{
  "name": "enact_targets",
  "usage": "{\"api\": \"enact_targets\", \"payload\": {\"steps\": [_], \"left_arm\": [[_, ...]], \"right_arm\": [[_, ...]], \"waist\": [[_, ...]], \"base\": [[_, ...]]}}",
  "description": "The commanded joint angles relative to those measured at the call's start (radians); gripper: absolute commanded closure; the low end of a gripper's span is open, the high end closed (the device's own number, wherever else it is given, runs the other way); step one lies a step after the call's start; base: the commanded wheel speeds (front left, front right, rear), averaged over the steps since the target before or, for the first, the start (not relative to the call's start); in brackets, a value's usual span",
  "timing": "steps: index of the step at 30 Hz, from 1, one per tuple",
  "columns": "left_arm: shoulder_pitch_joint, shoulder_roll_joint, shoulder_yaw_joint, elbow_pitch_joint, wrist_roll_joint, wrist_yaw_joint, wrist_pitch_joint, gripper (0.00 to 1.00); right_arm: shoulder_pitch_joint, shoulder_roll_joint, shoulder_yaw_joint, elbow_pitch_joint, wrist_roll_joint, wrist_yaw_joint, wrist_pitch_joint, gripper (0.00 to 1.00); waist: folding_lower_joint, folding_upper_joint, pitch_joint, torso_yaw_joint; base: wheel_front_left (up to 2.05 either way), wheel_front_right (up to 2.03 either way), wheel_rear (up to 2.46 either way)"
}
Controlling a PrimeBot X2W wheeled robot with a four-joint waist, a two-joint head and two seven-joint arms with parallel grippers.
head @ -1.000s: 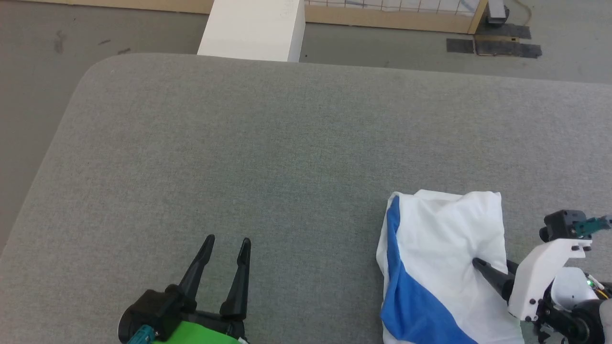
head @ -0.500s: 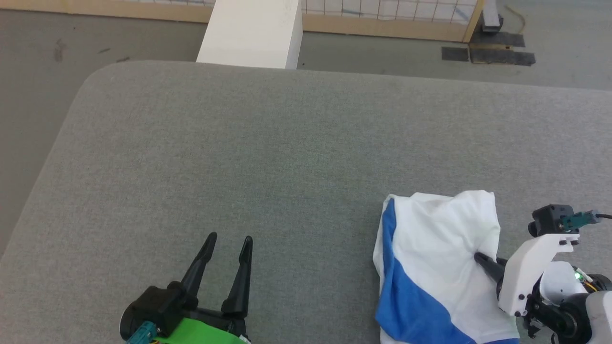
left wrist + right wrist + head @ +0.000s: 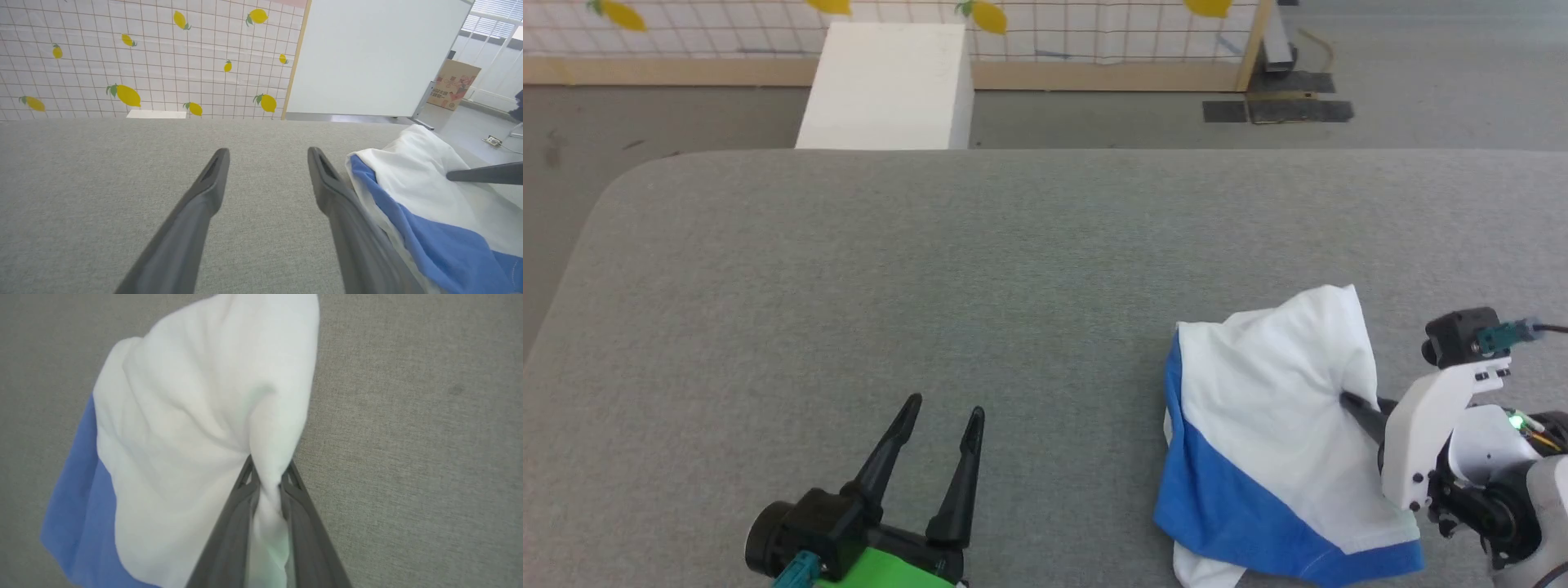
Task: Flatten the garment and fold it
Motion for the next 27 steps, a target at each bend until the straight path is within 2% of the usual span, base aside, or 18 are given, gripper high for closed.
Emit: {"api": "enact_targets", "payload": {"steps": [1, 11, 27], "left_arm": [[-0.018, 0.004, -0.005, -0.004, 0.011, 0.002, 0.004, 0.00], [-0.046, 0.013, -0.032, -0.001, 0.014, 0.003, 0.020, 0.00], [-0.175, 0.065, -0.061, -0.038, 0.038, -0.008, 0.065, 0.00]], "right_arm": [[-0.029, -0.014, 0.010, 0.001, -0.004, -0.002, 0.001, 1.00], [-0.140, -0.098, 0.054, 0.032, -0.012, -0.002, 0.013, 1.00], [-0.352, -0.157, 0.054, 0.081, -0.035, -0.002, -0.047, 1.00]], "waist": [[0.0000, 0.0000, -0.007, -0.046], [0.0000, 0.0000, 0.018, -0.158], [0.0000, 0.0000, 0.194, -0.313]], "base": [[0.00, 0.00, 0.00], [0.00, 0.00, 0.00], [0.00, 0.00, 0.00]]}}
